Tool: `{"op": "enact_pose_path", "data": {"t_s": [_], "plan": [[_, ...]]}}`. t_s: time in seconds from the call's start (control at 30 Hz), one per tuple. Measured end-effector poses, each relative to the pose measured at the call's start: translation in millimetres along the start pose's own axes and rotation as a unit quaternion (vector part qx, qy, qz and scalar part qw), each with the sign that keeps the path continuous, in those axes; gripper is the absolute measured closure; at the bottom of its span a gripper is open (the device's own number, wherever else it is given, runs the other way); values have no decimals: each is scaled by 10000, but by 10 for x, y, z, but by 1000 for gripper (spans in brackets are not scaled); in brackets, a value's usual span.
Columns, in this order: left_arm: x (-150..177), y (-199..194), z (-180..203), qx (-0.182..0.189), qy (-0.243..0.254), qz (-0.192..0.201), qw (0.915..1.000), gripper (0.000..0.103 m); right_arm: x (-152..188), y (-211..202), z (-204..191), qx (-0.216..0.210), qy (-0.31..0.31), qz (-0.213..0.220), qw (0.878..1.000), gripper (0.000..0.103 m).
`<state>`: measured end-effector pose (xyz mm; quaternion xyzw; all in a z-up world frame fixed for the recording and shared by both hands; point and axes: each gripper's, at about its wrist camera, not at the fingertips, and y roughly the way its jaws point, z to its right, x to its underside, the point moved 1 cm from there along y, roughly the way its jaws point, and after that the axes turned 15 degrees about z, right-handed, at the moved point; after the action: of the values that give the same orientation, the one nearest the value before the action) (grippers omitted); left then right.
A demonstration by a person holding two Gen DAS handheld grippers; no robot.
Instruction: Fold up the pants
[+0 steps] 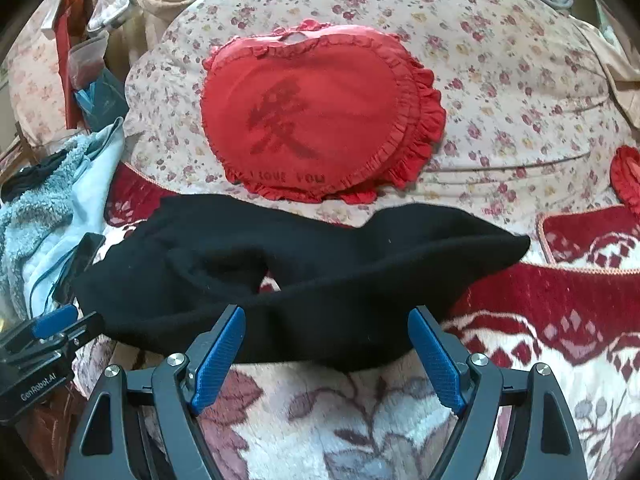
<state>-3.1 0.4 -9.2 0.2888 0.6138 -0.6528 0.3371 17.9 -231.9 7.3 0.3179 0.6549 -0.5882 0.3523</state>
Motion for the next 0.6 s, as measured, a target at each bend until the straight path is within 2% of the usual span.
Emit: {"op": "enact_pose_path", "data": {"t_s": [0.6], "plan": [[-33,273,-171,-180,-114,-145,9997,49,-301,545,-301,-269,-224,-197,9992,21]]}}
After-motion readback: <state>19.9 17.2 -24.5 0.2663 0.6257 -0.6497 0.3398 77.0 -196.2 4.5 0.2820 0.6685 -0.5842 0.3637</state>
